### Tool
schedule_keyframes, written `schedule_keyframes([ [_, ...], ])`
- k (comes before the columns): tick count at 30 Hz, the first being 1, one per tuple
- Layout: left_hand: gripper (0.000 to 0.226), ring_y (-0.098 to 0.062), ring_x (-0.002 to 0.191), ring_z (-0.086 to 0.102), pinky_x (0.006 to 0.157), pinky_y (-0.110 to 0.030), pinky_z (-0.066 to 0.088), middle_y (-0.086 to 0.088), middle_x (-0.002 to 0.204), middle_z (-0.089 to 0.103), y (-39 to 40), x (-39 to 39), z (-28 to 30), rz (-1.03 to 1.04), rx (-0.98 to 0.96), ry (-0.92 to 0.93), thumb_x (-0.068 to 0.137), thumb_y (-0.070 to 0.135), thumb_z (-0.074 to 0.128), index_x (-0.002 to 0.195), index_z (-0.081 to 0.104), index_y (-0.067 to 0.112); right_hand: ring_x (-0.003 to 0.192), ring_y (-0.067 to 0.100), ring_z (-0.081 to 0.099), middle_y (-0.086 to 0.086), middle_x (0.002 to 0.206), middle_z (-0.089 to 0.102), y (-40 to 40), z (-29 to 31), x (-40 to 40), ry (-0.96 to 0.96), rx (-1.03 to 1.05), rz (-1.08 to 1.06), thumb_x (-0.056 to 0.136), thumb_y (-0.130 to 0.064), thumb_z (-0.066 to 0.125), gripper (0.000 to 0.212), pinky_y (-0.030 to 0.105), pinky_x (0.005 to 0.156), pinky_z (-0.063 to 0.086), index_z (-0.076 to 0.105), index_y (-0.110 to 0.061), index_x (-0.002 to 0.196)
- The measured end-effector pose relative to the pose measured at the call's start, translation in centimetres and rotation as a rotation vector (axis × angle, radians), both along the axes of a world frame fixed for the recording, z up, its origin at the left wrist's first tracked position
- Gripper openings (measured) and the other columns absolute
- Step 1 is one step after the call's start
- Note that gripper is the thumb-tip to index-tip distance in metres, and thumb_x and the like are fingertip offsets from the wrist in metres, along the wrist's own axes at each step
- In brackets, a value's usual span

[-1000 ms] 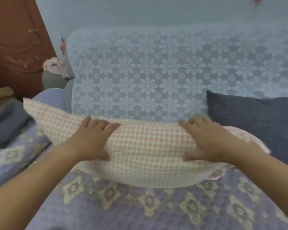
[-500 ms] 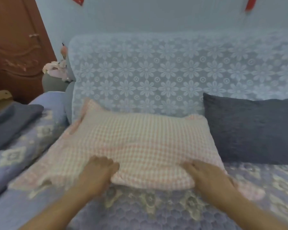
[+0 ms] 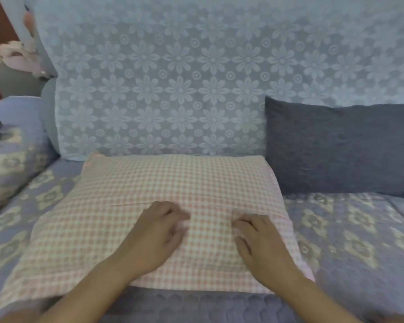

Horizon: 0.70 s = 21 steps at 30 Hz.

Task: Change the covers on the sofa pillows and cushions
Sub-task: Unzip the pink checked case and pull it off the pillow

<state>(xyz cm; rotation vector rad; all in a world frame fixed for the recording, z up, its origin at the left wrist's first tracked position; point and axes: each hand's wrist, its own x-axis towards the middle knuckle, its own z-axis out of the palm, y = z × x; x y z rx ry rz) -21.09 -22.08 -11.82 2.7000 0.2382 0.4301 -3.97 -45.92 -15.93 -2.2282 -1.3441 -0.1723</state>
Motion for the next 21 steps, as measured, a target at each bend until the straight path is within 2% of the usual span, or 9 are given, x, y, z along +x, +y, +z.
schedule_keyframes([
  [3, 0.042, -0.004, 0.128, 0.042, 0.105, -0.018, 0.022, 0.016, 0.134, 0.053, -3.2, 3.8, -1.8, -0.095, 0.078, -0.024, 0.098, 0.044, 0.045, 0.134, 0.062, 0.031, 0.121, 0.012, 0.046, -0.007, 0.133, 0.053, -1.4, -1.3, -1.0, 0.048, 0.024, -0.038, 0.1, -0.029, 0.049, 0.034, 0.027, 0.108, 0.037, 0.061, -0.02, 0.131],
  [6, 0.046, -0.011, 0.131, 0.046, 0.112, -0.028, 0.031, 0.006, 0.143, 0.054, -5.2, 7.3, -2.0, -0.159, 0.124, -0.048, 0.099, 0.041, 0.044, 0.139, 0.061, 0.024, 0.12, 0.008, 0.046, -0.01, 0.13, 0.053, -3.5, -1.5, 0.0, 0.1, 0.11, -0.227, 0.101, -0.032, 0.048, 0.033, 0.021, 0.108, 0.033, 0.065, -0.02, 0.126],
  [8, 0.046, -0.013, 0.131, 0.049, 0.114, -0.034, 0.038, 0.003, 0.144, 0.055, -5.9, 9.0, -1.8, -0.195, 0.117, -0.05, 0.1, 0.038, 0.044, 0.139, 0.061, 0.021, 0.115, 0.001, 0.044, -0.014, 0.126, 0.049, -5.0, -1.0, 1.9, 0.221, 0.139, -0.395, 0.103, -0.033, 0.047, 0.033, 0.023, 0.106, 0.038, 0.063, -0.022, 0.13],
  [10, 0.043, -0.012, 0.128, 0.052, 0.114, -0.031, 0.038, 0.005, 0.142, 0.056, -6.5, 10.0, -1.7, -0.21, 0.118, -0.068, 0.1, 0.035, 0.047, 0.137, 0.063, 0.02, 0.109, -0.002, 0.046, -0.015, 0.123, 0.049, -6.1, -0.2, 4.6, 0.33, 0.108, -0.459, 0.102, -0.035, 0.051, 0.033, 0.025, 0.1, 0.044, 0.057, -0.025, 0.133],
  [13, 0.042, -0.014, 0.132, 0.05, 0.117, -0.029, 0.033, 0.003, 0.144, 0.056, -7.4, 11.3, -1.8, -0.222, 0.143, -0.089, 0.1, 0.029, 0.051, 0.139, 0.062, 0.016, 0.102, -0.004, 0.051, -0.02, 0.115, 0.053, -6.2, 0.9, 8.2, 0.444, 0.026, -0.404, 0.099, -0.036, 0.059, 0.033, 0.017, 0.092, 0.043, 0.056, -0.027, 0.131],
  [15, 0.044, -0.015, 0.137, 0.047, 0.118, -0.034, 0.034, 0.002, 0.147, 0.055, -7.9, 12.3, -1.7, -0.234, 0.159, -0.082, 0.101, 0.032, 0.049, 0.142, 0.059, 0.016, 0.096, -0.005, 0.055, -0.021, 0.106, 0.059, -5.8, 0.5, 9.4, 0.39, 0.028, -0.34, 0.096, -0.031, 0.065, 0.026, 0.016, 0.087, 0.046, 0.065, -0.026, 0.121],
  [17, 0.044, -0.017, 0.137, 0.046, 0.116, -0.037, 0.036, 0.003, 0.144, 0.055, -8.6, 13.8, -1.4, -0.237, 0.181, -0.056, 0.101, 0.036, 0.046, 0.139, 0.061, 0.019, 0.092, -0.001, 0.06, -0.019, 0.101, 0.065, -5.4, -0.4, 10.1, 0.353, 0.081, -0.334, 0.095, -0.03, 0.065, 0.02, 0.022, 0.085, 0.052, 0.071, -0.028, 0.114],
  [19, 0.042, -0.016, 0.132, 0.047, 0.11, -0.037, 0.036, 0.006, 0.138, 0.056, -9.4, 15.4, -0.9, -0.208, 0.199, -0.035, 0.099, 0.043, 0.044, 0.132, 0.065, 0.026, 0.087, 0.0, 0.061, -0.018, 0.095, 0.068, -5.1, -1.0, 10.7, 0.333, 0.109, -0.348, 0.098, -0.029, 0.062, 0.015, 0.016, 0.079, 0.048, 0.075, -0.03, 0.106],
  [21, 0.042, -0.016, 0.12, 0.051, 0.097, -0.037, 0.041, 0.011, 0.128, 0.059, -10.0, 17.1, -0.5, -0.159, 0.201, -0.019, 0.097, 0.048, 0.044, 0.128, 0.065, 0.031, 0.076, -0.003, 0.058, -0.018, 0.082, 0.066, -4.9, -0.6, 11.5, 0.428, 0.144, -0.355, 0.099, -0.025, 0.06, 0.016, 0.012, 0.068, 0.041, 0.075, -0.029, 0.094],
])
